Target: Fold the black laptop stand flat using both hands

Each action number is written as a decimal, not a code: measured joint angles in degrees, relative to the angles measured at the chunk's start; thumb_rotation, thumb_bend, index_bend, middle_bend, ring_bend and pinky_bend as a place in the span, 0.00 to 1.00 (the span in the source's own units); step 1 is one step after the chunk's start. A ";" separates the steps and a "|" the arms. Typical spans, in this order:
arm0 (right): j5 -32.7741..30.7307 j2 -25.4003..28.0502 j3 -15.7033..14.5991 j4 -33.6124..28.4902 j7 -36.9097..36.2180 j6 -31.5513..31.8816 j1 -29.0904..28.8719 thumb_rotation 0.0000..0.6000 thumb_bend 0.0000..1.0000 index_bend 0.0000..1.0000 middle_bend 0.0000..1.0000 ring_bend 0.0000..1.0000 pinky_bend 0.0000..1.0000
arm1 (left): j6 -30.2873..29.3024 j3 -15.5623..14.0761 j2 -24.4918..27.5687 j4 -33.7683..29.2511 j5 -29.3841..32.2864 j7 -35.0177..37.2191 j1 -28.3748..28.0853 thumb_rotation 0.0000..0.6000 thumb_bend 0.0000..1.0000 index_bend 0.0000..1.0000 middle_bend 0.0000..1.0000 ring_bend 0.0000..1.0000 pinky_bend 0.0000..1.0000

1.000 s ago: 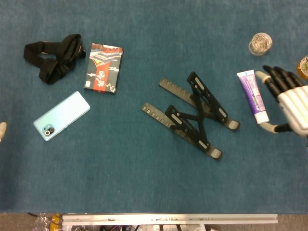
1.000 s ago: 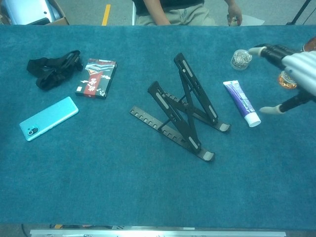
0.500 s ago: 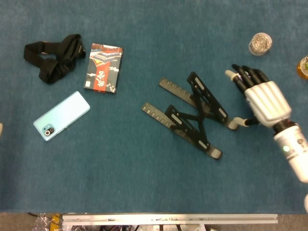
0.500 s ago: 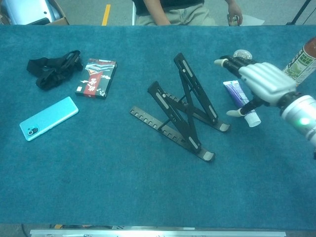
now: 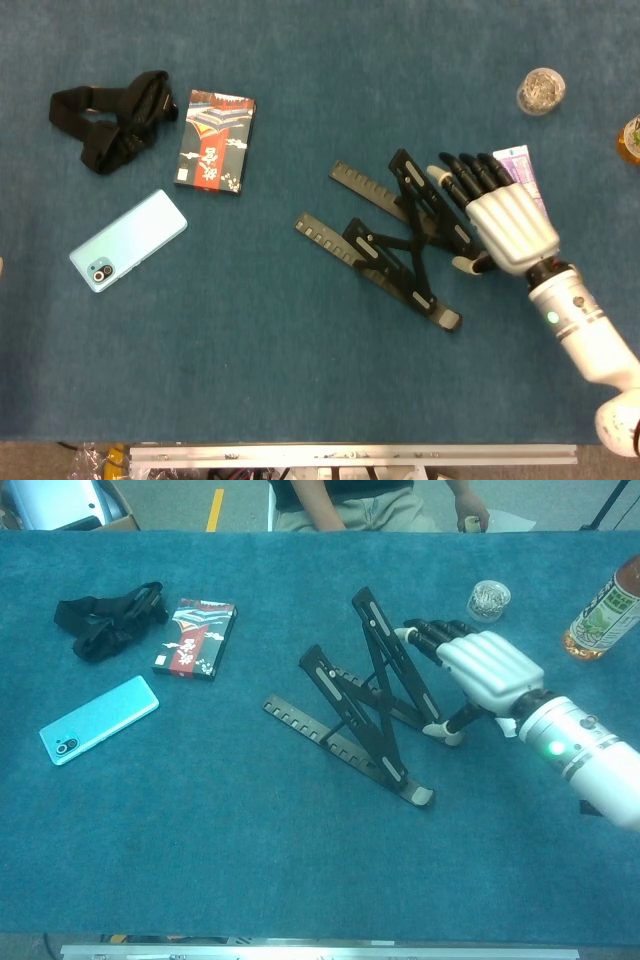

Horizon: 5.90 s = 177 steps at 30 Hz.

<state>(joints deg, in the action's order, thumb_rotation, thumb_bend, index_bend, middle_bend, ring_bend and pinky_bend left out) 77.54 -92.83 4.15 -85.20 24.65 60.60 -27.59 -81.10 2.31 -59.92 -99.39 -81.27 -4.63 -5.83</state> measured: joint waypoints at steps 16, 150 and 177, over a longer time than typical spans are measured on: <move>3.44 -8.47 0.06 14.22 -2.61 2.68 -1.19 0.89 0.01 0.00 0.00 0.00 0.08 | 1.48 -0.43 0.68 -0.27 0.67 0.78 -0.23 1.00 0.28 0.00 0.00 0.00 0.00; 15.84 10.68 -3.35 -14.49 -16.52 7.48 -6.91 0.90 0.10 0.00 0.01 0.00 0.03 | 0.93 -0.43 2.31 -2.91 0.78 -1.36 -0.11 1.00 0.28 0.00 0.00 0.00 0.00; 14.24 2.83 -0.90 -6.00 -6.61 12.00 -2.97 0.90 0.19 0.00 0.01 0.00 0.03 | 1.26 -0.64 1.72 -1.26 0.75 0.30 0.00 1.00 0.29 0.00 0.00 0.00 0.00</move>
<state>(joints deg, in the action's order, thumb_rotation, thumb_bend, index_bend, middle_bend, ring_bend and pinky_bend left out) 91.77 -90.00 3.24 -91.20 18.03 72.60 -30.56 -79.84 1.67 -58.19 -100.64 -80.52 -4.34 -5.84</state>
